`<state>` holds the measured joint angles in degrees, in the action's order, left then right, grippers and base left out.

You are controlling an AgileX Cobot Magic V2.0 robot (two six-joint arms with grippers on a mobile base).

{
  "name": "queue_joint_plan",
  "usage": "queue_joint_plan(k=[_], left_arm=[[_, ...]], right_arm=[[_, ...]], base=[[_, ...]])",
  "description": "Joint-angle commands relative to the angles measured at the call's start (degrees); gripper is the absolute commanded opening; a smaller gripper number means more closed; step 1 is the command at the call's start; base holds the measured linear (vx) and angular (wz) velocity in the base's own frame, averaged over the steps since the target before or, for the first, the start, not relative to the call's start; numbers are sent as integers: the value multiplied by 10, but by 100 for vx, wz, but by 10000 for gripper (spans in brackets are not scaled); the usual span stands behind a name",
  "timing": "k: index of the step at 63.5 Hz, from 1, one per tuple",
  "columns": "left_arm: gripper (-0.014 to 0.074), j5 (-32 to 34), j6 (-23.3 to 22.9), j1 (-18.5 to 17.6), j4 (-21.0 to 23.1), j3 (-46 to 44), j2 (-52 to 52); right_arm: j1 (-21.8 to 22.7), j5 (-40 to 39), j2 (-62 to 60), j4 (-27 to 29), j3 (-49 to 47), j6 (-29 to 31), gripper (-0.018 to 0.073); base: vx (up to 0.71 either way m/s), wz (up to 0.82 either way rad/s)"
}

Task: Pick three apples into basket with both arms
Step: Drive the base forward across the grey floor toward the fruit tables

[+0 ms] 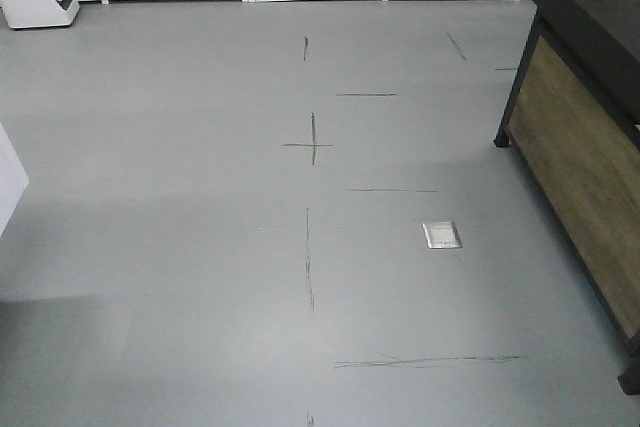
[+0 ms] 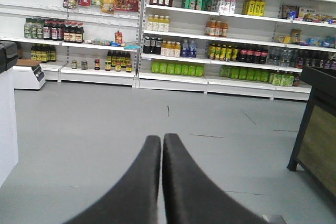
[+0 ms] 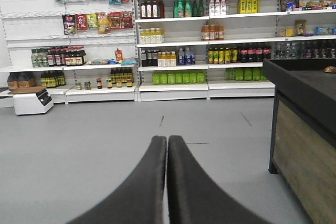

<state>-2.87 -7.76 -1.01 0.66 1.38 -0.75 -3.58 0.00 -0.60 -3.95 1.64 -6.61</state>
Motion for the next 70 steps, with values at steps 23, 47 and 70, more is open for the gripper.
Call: queue_joint_plan(k=[23, 47, 70], left_arm=[[-6, 45, -5, 1, 4, 13, -8], [-6, 45, -5, 1, 4, 13, -8], [-6, 45, -5, 1, 4, 13, -8]], right_arm=[[3, -42, -6, -3, 8, 0, -9], [3, -42, -6, -3, 8, 0, -9], [3, -42, -6, -3, 8, 0, -9]], base=[[0, 0], [1, -1], [7, -3]])
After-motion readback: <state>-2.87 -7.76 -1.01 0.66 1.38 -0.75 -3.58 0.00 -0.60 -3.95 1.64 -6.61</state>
